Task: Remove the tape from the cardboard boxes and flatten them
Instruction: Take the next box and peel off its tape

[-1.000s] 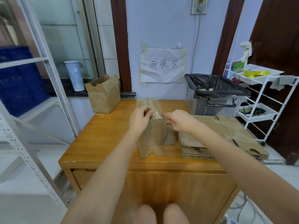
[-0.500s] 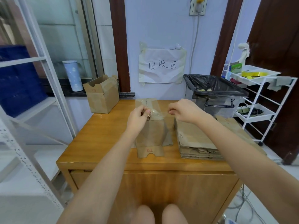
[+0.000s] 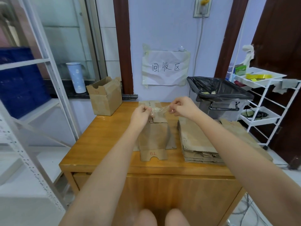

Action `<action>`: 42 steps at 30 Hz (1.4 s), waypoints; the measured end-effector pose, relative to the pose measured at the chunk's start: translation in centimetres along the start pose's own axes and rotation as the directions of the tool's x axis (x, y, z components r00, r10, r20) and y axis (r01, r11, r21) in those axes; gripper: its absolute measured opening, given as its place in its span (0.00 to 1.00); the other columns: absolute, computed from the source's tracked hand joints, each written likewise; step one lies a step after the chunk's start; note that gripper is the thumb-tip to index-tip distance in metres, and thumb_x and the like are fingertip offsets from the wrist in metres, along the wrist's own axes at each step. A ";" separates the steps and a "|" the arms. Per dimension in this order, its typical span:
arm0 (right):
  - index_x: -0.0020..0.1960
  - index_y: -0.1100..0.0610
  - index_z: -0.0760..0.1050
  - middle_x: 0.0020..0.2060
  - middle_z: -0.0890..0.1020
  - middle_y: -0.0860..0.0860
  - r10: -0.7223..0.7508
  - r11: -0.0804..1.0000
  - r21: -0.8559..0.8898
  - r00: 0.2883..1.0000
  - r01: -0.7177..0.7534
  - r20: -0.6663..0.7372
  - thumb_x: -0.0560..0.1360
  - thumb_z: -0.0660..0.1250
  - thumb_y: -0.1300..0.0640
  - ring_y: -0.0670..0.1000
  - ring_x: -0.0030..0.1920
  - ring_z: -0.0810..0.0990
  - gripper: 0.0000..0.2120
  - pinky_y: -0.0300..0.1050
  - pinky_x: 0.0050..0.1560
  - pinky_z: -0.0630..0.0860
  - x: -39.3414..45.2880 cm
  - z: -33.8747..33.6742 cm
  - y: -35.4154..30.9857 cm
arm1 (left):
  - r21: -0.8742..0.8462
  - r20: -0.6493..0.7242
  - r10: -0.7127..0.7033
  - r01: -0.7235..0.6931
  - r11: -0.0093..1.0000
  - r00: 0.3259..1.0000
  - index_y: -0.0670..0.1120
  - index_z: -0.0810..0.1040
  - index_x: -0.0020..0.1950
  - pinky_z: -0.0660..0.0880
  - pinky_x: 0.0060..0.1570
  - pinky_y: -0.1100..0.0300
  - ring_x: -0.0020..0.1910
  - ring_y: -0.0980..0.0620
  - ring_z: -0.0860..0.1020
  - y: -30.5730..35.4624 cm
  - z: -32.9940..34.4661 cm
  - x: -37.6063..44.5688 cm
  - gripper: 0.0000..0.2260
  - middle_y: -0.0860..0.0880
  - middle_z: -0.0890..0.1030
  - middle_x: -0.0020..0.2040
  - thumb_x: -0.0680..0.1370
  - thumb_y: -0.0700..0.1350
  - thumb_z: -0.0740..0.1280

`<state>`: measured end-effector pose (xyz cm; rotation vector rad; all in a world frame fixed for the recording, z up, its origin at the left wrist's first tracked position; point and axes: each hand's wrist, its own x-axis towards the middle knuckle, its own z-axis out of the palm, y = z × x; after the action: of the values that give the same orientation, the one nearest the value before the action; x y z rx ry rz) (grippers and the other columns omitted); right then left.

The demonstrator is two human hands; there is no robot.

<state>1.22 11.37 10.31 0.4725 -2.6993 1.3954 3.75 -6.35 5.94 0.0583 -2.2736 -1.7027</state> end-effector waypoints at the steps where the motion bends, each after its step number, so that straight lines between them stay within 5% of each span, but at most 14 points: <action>1: 0.44 0.61 0.74 0.44 0.84 0.57 0.023 0.999 0.050 1.000 -0.022 -0.005 0.78 0.60 0.64 0.54 0.46 0.83 0.06 0.52 0.52 0.79 0.2 0.1 -0.4 | -0.026 0.016 -0.016 0.017 1.000 1.000 0.45 0.72 0.42 0.75 0.55 0.52 0.42 0.49 0.81 0.4 -0.1 0.2 0.09 0.50 0.82 0.37 0.82 0.41 0.60; 5: 0.45 0.62 0.72 0.39 0.82 0.53 0.005 0.996 0.088 1.000 -0.006 0.014 0.78 0.57 0.64 0.51 0.42 0.82 0.06 0.51 0.52 0.79 0.6 0.8 -2.0 | -0.022 0.007 -0.054 0.055 0.998 0.998 0.46 0.70 0.41 0.74 0.50 0.57 0.36 0.56 0.78 0.9 -0.6 0.3 0.10 0.49 0.80 0.36 0.82 0.40 0.59; 10: 0.44 0.61 0.70 0.38 0.81 0.57 0.021 0.987 0.159 1.000 -0.024 0.022 0.78 0.55 0.63 0.52 0.39 0.83 0.06 0.53 0.52 0.79 0.7 1.6 -2.4 | 0.065 -0.031 -0.092 0.094 0.993 0.995 0.48 0.72 0.41 0.76 0.56 0.45 0.47 0.44 0.82 0.3 -0.1 1.0 0.09 0.43 0.84 0.45 0.81 0.44 0.60; 13: 0.41 0.61 0.72 0.36 0.81 0.55 -0.010 0.990 0.139 1.000 0.006 0.024 0.77 0.58 0.62 0.50 0.38 0.81 0.07 0.50 0.51 0.79 0.7 1.9 -2.6 | 0.113 -0.061 -0.084 0.090 0.989 0.995 0.49 0.70 0.39 0.75 0.55 0.47 0.49 0.41 0.81 0.5 0.0 0.9 0.10 0.41 0.83 0.46 0.81 0.45 0.60; 19: 0.33 0.58 0.75 0.28 0.75 0.49 -0.081 0.997 0.007 0.996 0.081 -0.023 0.75 0.67 0.58 0.44 0.28 0.69 0.13 0.36 0.33 0.66 0.7 2.9 -2.8 | 0.005 -0.030 -0.095 0.095 0.995 0.995 0.49 0.70 0.39 0.73 0.51 0.57 0.40 0.53 0.80 0.9 0.0 0.5 0.10 0.50 0.84 0.38 0.80 0.43 0.59; 26: 0.41 0.55 0.83 0.37 0.84 0.48 -0.096 0.979 -0.186 0.992 0.080 -0.081 0.77 0.66 0.52 0.48 0.40 0.79 0.10 0.44 0.43 0.75 0.5 5.8 -2.3 | -0.058 -0.015 -0.080 0.079 0.995 0.997 0.43 0.75 0.40 0.70 0.36 0.67 0.40 0.52 0.76 1.4 -0.7 0.0 0.08 0.49 0.78 0.38 0.79 0.38 0.60; 31: 0.50 0.63 0.82 0.35 0.81 0.59 -0.095 0.980 -0.166 0.989 0.114 0.115 0.80 0.58 0.58 0.53 0.34 0.74 0.15 0.43 0.39 0.72 1.1 5.3 -2.0 | -0.047 -0.008 -0.072 0.072 0.996 0.997 0.41 0.74 0.48 0.68 0.35 0.70 0.40 0.55 0.73 1.2 -1.2 -0.1 0.04 0.51 0.76 0.38 0.79 0.42 0.64; 33: 0.54 0.61 0.81 0.45 0.83 0.64 -0.074 0.984 -0.149 0.986 0.096 0.149 0.79 0.56 0.62 0.60 0.44 0.79 0.15 0.47 0.51 0.77 1.2 4.3 -1.7 | -0.067 0.014 -0.060 0.061 0.996 0.998 0.40 0.74 0.51 0.68 0.31 0.77 0.38 0.60 0.75 1.2 -1.1 -0.3 0.04 0.51 0.80 0.40 0.80 0.40 0.64; 36: 0.56 0.62 0.79 0.52 0.82 0.60 -0.050 0.998 0.049 0.998 0.048 0.040 0.78 0.61 0.66 0.53 0.49 0.80 0.11 0.50 0.63 0.74 1.2 3.1 -1.3 | -0.078 0.012 -0.074 0.075 0.994 0.997 0.40 0.73 0.54 0.66 0.28 0.79 0.36 0.61 0.75 1.4 -0.9 -0.7 0.05 0.49 0.80 0.41 0.78 0.37 0.63; 42: 0.55 0.63 0.80 0.51 0.82 0.61 -0.083 0.996 -0.015 0.982 0.087 0.172 0.80 0.62 0.50 0.56 0.52 0.80 0.18 0.52 0.62 0.73 0.8 3.7 -0.9 | -0.102 0.031 -0.065 0.068 0.992 0.997 0.46 0.71 0.46 0.66 0.27 0.75 0.32 0.56 0.74 1.5 -1.2 -0.6 0.08 0.49 0.78 0.34 0.76 0.37 0.69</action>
<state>1.01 7.72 9.03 0.7291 -2.7857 1.3602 4.87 -6.92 7.57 0.0899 -2.2225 -1.8631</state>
